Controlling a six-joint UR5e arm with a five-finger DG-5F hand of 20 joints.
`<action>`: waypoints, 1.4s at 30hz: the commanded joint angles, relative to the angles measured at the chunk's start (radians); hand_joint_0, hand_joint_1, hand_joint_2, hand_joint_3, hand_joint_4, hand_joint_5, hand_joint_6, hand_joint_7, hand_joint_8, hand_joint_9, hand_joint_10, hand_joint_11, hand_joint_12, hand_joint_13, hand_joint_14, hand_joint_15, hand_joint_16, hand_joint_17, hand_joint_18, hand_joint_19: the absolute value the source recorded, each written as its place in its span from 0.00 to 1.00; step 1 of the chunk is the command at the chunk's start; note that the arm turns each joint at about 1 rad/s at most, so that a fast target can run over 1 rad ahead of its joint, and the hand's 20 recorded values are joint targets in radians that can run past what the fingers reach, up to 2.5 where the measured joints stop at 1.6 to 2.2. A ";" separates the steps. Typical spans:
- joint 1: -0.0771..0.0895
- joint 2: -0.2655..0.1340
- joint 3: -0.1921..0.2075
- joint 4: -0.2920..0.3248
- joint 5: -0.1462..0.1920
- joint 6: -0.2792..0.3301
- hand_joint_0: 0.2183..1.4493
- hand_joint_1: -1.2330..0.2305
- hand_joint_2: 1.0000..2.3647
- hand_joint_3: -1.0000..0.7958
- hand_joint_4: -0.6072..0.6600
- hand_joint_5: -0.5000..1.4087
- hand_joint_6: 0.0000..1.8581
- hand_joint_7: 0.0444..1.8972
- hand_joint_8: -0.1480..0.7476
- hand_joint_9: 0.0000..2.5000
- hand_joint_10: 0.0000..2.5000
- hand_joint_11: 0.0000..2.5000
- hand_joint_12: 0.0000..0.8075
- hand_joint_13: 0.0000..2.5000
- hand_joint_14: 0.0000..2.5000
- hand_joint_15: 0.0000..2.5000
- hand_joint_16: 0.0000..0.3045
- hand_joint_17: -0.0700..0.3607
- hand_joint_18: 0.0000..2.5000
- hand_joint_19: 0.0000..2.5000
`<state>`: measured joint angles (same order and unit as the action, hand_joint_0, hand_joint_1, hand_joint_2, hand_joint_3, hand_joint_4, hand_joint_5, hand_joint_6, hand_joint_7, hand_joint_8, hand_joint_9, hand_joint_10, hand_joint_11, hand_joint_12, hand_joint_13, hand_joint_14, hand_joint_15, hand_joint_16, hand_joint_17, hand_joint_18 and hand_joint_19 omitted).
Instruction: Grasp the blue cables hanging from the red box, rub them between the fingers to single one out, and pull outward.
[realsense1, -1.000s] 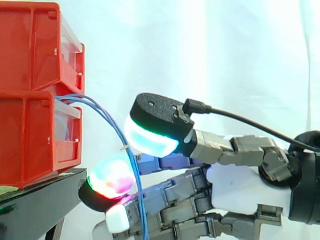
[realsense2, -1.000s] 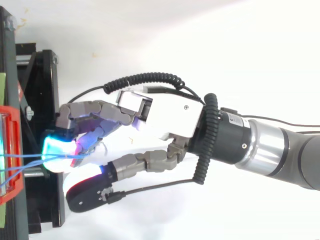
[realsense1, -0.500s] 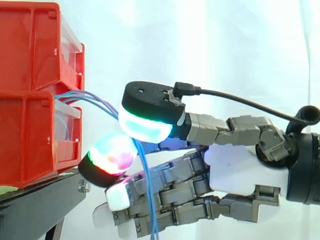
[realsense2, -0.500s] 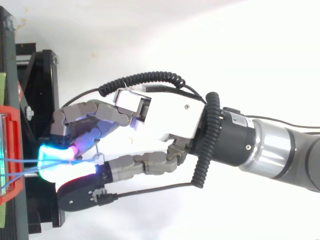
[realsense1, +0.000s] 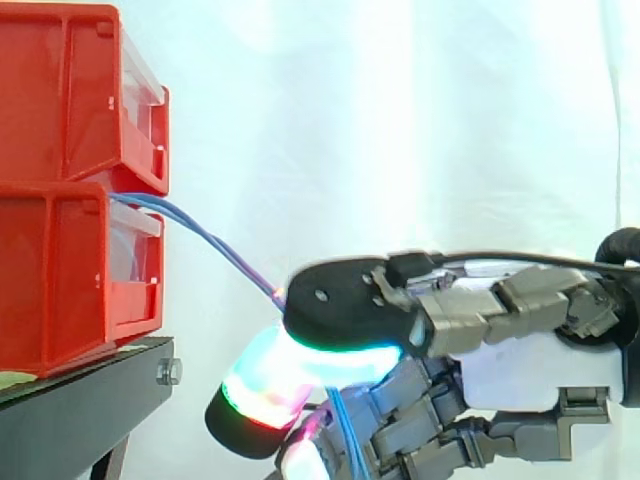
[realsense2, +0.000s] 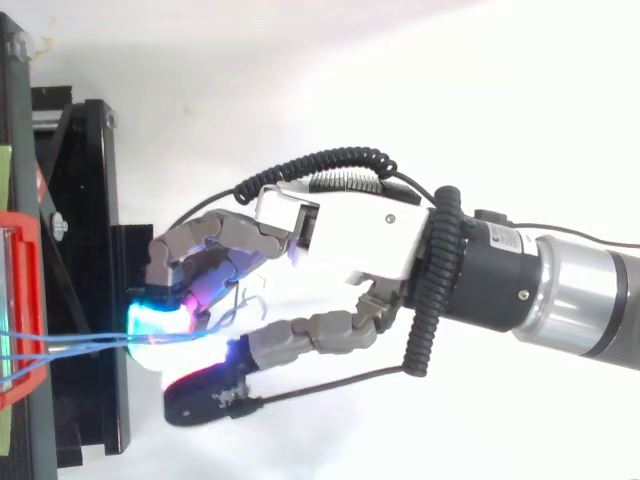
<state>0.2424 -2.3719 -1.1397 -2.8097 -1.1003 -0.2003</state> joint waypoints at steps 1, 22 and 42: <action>0.000 0.000 0.000 -0.020 -0.016 0.001 0.33 0.27 0.00 0.28 0.60 0.18 0.49 0.50 0.46 0.37 0.01 0.24 0.42 0.29 0.01 0.18 0.13 0.37 0.24 0.15; -0.017 0.066 0.000 -0.132 -0.030 0.015 0.23 0.54 0.00 0.28 0.60 0.19 0.45 0.51 0.49 0.39 0.01 0.23 0.46 0.30 0.01 0.19 0.15 0.41 0.25 0.18; -0.003 0.091 0.028 -0.089 0.040 0.007 0.33 0.28 0.01 0.46 0.50 0.18 0.49 0.54 0.47 0.37 0.01 0.24 0.43 0.31 0.01 0.19 0.14 0.39 0.26 0.19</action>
<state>0.2315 -2.2807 -1.1127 -2.9282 -1.0758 -0.1887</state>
